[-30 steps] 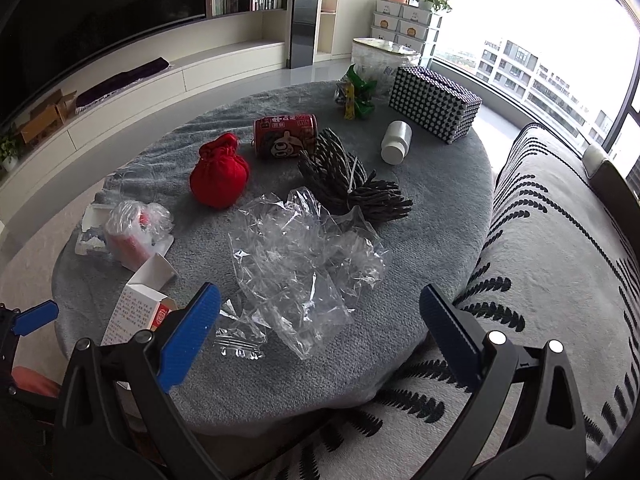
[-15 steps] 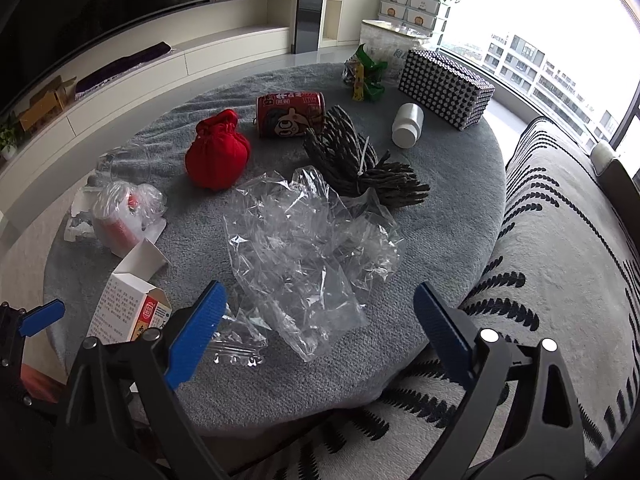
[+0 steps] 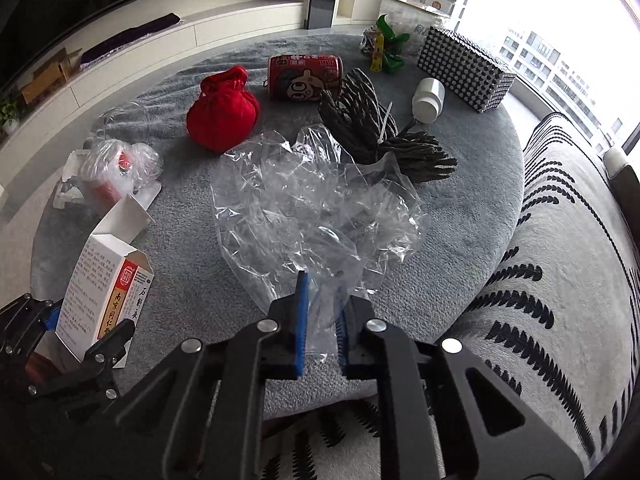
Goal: Collect trash
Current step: 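Close left tool on white box while right tool closes on plastic bag, then carry both items over grey bin and open both tools to drop them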
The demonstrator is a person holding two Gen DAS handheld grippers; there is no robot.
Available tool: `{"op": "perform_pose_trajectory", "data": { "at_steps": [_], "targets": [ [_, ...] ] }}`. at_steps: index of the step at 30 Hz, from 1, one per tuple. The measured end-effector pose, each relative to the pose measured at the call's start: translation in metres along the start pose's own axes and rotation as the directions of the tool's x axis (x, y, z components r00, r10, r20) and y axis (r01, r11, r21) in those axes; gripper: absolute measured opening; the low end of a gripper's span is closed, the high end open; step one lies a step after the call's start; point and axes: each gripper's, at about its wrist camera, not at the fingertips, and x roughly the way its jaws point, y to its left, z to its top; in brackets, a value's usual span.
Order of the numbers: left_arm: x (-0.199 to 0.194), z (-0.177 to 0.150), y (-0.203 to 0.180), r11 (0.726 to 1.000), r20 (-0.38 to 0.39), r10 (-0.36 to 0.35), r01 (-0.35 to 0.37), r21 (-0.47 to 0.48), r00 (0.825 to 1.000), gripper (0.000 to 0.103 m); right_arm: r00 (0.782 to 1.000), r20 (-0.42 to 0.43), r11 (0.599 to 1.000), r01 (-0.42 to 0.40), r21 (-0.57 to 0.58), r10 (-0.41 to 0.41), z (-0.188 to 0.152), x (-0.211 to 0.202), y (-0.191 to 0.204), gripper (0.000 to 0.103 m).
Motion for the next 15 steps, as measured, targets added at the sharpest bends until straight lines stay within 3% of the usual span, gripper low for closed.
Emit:
{"op": "perform_pose_trajectory", "data": {
  "at_steps": [8, 15],
  "targets": [
    [-0.032, -0.001, 0.017, 1.0, 0.053, -0.018, 0.019, -0.021, 0.998, 0.048, 0.997, 0.08, 1.0, -0.021, 0.006, 0.02, 0.001, -0.046, 0.003, 0.007],
    [-0.075, -0.011, 0.06, 0.997, 0.112, 0.011, -0.003, -0.072, 0.994, 0.048, 0.987, 0.133, 0.995, -0.082, -0.055, 0.089, 0.007, -0.097, 0.037, 0.007]
  ]
}}
